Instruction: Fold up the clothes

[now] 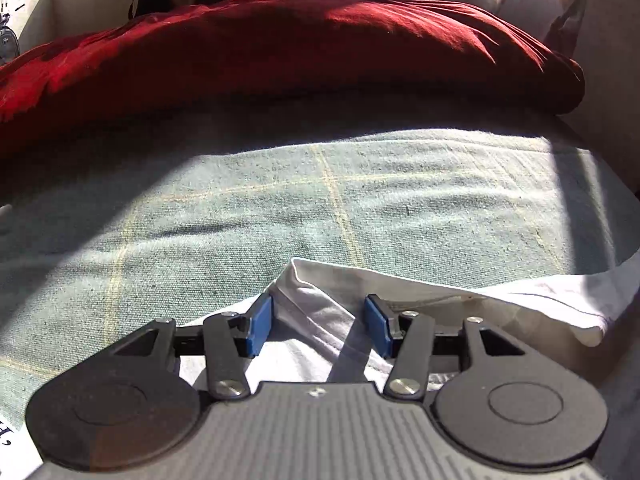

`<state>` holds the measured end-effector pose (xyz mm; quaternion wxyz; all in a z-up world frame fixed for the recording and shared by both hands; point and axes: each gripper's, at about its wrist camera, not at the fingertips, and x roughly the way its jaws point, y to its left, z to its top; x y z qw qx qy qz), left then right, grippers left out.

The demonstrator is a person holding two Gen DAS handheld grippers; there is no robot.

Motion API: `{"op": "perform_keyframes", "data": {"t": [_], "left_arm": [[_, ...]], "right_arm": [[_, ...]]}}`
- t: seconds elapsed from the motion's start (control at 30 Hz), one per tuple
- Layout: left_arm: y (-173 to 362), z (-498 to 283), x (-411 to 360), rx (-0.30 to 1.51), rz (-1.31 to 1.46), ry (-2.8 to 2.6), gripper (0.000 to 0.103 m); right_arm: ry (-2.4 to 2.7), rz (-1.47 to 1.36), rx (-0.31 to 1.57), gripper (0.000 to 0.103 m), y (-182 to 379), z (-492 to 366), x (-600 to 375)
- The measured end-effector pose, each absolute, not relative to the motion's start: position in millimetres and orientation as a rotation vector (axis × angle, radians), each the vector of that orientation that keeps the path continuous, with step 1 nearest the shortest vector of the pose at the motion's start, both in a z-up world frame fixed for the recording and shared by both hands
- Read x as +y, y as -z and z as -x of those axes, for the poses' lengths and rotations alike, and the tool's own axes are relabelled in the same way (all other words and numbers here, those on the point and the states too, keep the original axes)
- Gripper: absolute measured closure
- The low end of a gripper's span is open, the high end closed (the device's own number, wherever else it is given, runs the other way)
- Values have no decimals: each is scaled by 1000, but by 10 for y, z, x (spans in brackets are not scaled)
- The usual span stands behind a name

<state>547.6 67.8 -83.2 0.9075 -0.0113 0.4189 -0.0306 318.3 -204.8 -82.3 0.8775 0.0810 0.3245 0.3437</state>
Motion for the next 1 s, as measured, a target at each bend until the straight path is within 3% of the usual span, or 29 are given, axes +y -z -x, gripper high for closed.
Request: {"op": "perform_keyframes", "data": {"t": [0.23,0.4,0.67,1.0], "left_arm": [[550,-5150,468,840,-14,87,54],[377,-4999,12,911,62,351,44],[653,-5538,-743,997,131,540,42],[692,-5980,-920,962,101,467,41]], "right_arm": [[-680,-210,661,0,776,-3197,-2114],[-665,-243,654,0,757,-3198,-2159],[-640,-271,675,0,796,-3243,-2242],[-641,-305,684,0,820,-3281,-2317]]}}
